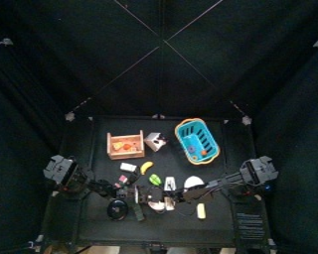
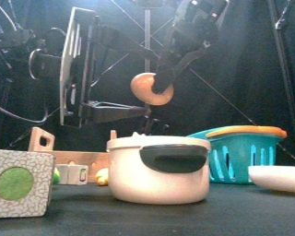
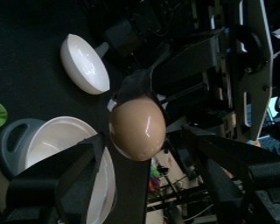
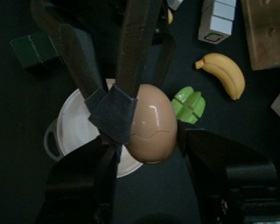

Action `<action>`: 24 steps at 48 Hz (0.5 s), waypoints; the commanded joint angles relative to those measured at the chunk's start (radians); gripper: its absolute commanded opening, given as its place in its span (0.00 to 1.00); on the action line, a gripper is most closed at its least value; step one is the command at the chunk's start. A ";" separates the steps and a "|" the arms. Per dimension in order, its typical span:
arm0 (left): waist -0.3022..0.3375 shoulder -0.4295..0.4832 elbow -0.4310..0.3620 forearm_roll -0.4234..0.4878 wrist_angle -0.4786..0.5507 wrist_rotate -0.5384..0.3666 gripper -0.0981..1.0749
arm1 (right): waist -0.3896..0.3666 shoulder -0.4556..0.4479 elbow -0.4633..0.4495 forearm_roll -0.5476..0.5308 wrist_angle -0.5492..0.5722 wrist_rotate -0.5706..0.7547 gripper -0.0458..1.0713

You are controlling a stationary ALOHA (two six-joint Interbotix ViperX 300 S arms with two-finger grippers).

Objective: Remove egg shell

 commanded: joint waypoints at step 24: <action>0.031 -0.002 -0.012 0.002 -0.008 0.003 0.83 | 0.000 -0.031 -0.006 0.000 -0.011 -0.003 0.58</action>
